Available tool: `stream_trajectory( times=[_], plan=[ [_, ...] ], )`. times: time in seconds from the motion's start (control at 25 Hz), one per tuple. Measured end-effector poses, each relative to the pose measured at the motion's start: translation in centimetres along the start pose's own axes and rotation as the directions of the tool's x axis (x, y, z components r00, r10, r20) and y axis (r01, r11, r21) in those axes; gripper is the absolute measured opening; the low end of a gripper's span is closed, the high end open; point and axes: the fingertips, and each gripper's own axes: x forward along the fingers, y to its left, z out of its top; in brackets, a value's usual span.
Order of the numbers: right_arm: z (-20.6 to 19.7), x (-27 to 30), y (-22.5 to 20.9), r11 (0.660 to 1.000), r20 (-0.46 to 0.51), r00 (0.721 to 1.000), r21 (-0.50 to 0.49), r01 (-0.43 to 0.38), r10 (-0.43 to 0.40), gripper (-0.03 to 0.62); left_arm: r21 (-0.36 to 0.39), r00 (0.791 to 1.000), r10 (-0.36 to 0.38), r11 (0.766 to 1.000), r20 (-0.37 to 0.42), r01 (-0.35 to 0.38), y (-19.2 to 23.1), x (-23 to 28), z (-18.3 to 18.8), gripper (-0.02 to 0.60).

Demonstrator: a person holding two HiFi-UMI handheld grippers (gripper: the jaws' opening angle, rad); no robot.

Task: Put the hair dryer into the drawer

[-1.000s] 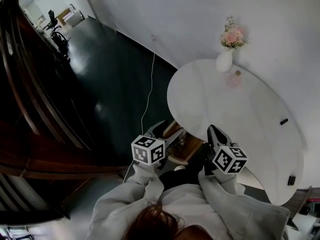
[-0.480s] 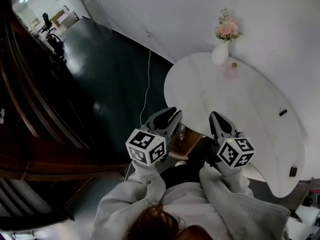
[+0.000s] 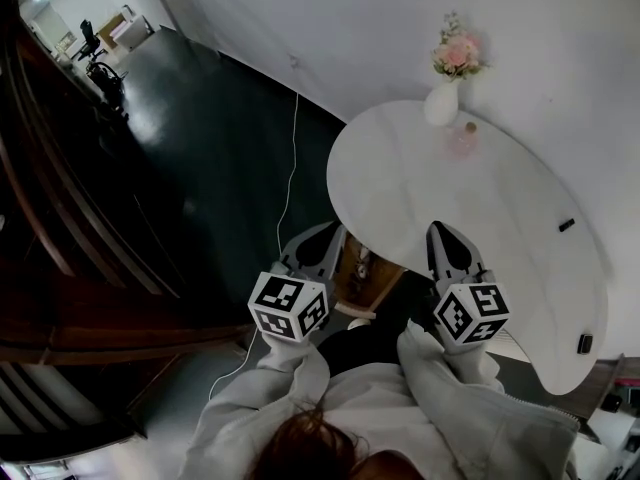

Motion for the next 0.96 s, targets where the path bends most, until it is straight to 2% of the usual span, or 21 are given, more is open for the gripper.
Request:
stream_trajectory(
  times=[0.6, 0.96],
  plan=[
    [-1.2, -0.2, -0.3, 0.999, -0.033, 0.999, -0.007, 0.033, -0.034, 0.049, 0.014, 1.000, 0.008, 1.000, -0.027, -0.007, 0.3, -0.1, -1.1, 0.015],
    [-1.8, -0.9, -0.6, 0.999, -0.048, 0.997, -0.002, 0.053, -0.053, 0.049, -0.014, 0.999, -0.040, 0.999, -0.021, 0.040, -0.7, 0.1, -1.4, 0.017]
  ],
)
